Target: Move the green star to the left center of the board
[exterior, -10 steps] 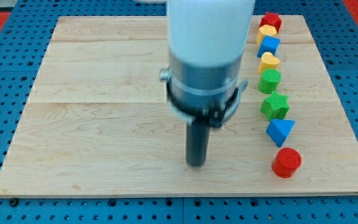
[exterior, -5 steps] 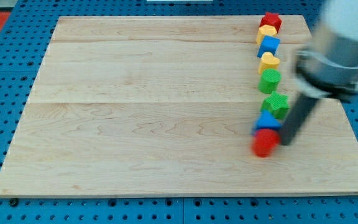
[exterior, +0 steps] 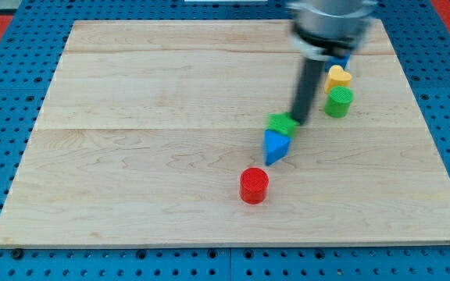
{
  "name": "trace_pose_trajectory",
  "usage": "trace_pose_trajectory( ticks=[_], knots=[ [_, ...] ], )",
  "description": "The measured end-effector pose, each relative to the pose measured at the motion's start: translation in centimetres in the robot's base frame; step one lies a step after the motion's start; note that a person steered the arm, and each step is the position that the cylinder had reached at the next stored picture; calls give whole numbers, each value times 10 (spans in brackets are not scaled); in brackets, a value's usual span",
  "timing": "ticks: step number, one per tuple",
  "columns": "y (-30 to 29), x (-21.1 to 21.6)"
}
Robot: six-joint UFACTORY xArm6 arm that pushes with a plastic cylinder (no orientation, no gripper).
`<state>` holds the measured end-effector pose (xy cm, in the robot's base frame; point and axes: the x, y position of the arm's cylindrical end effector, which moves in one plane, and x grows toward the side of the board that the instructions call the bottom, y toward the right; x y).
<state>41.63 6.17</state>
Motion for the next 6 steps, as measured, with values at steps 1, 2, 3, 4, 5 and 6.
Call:
trace_pose_trajectory(
  ticks=[1,2,3,4,5,6],
  knots=[
    [-15,1],
    [21,24],
    [-44,34],
    [-153,30],
    [-129,53],
    [-171,56]
  ],
)
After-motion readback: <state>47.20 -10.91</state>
